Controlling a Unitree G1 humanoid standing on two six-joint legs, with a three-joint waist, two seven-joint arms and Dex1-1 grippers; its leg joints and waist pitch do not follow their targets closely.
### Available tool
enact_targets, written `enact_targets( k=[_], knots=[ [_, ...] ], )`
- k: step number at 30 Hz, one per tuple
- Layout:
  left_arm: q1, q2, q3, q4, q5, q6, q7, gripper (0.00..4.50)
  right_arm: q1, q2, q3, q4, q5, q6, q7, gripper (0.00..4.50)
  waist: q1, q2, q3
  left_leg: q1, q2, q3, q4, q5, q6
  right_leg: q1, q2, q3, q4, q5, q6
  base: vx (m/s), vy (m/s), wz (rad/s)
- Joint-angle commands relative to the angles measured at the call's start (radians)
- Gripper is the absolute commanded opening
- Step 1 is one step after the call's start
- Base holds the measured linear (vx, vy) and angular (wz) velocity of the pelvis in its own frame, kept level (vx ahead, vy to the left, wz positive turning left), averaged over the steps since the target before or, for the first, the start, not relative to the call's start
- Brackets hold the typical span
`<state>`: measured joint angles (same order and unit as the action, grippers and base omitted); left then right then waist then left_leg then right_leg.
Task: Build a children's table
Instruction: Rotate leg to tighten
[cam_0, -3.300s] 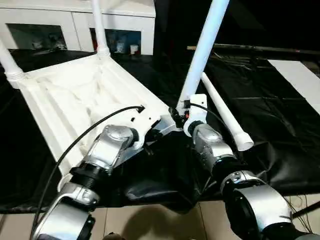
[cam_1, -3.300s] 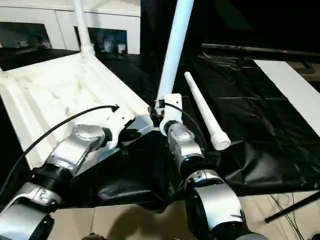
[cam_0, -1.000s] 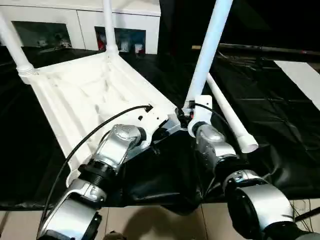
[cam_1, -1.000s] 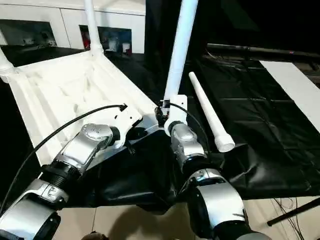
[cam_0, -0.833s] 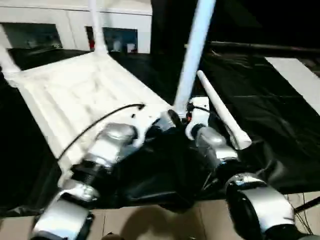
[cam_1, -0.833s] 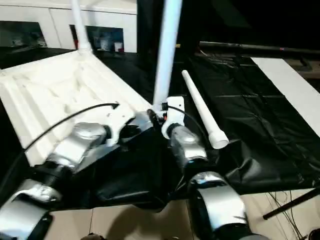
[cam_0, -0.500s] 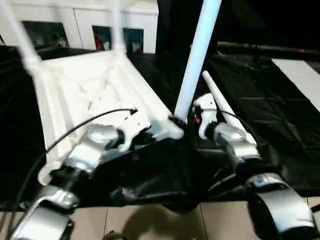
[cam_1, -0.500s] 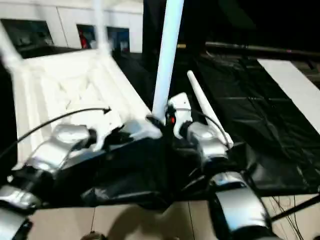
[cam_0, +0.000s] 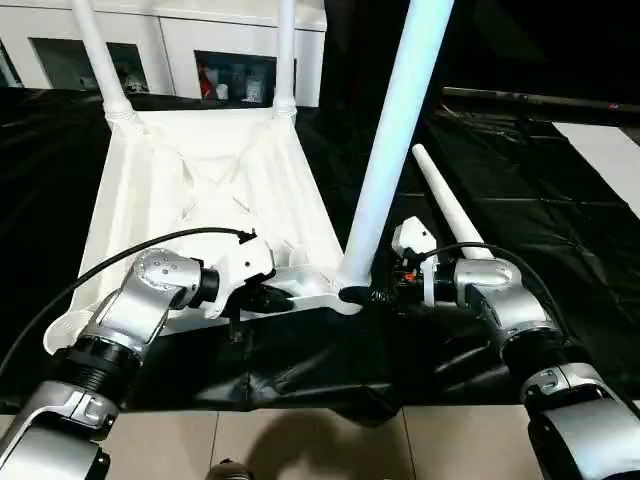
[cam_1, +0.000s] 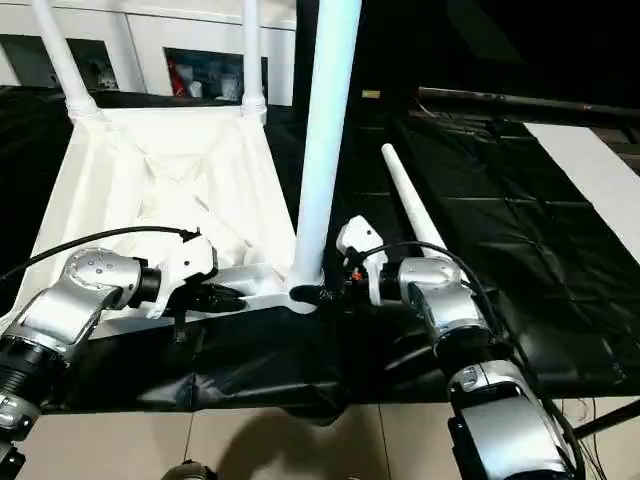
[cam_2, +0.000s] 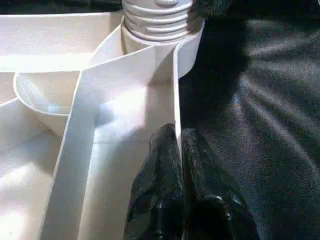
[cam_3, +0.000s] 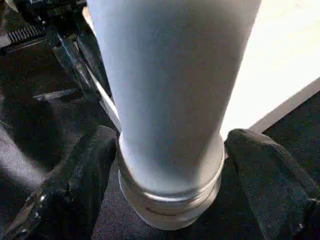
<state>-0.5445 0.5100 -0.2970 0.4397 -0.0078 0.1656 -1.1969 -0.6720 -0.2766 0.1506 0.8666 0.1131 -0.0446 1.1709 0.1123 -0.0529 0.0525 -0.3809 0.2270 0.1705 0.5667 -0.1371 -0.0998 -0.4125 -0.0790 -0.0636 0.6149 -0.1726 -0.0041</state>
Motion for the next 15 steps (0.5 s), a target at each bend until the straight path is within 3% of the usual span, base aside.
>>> enact_targets(
  k=[1, 10, 15],
  knots=[
    [-0.005, 0.005, 0.001, -0.018, -0.016, -0.021, -0.013, 0.00, -0.012, -0.009, 0.009, -0.005, -0.007, 0.013, 0.016, 3.65, -0.002, 0.012, -0.071, 0.020, 0.004, 0.012, -0.056, -0.269, 0.011, 0.052, -0.044, 0.034, -0.059, -0.155, -0.229, 0.000, 0.000, 0.00],
    [0.001, 0.008, 0.004, -0.020, -0.012, -0.023, -0.022, 0.00, -0.005, -0.004, 0.004, -0.006, -0.002, 0.018, 0.019, 2.87, -0.001, 0.014, -0.072, 0.021, 0.004, 0.012, -0.056, -0.262, 0.010, 0.052, -0.044, 0.034, -0.057, -0.138, -0.233, 0.000, 0.000, 0.00],
    [0.003, 0.009, -0.001, -0.012, -0.010, -0.026, -0.028, 0.00, 0.010, 0.003, -0.010, -0.003, 0.003, 0.009, -0.004, 2.73, -0.002, 0.019, -0.074, 0.022, 0.004, 0.012, -0.055, -0.266, 0.006, 0.053, -0.044, 0.035, -0.057, -0.131, -0.236, 0.000, 0.000, 0.00]
  ],
)
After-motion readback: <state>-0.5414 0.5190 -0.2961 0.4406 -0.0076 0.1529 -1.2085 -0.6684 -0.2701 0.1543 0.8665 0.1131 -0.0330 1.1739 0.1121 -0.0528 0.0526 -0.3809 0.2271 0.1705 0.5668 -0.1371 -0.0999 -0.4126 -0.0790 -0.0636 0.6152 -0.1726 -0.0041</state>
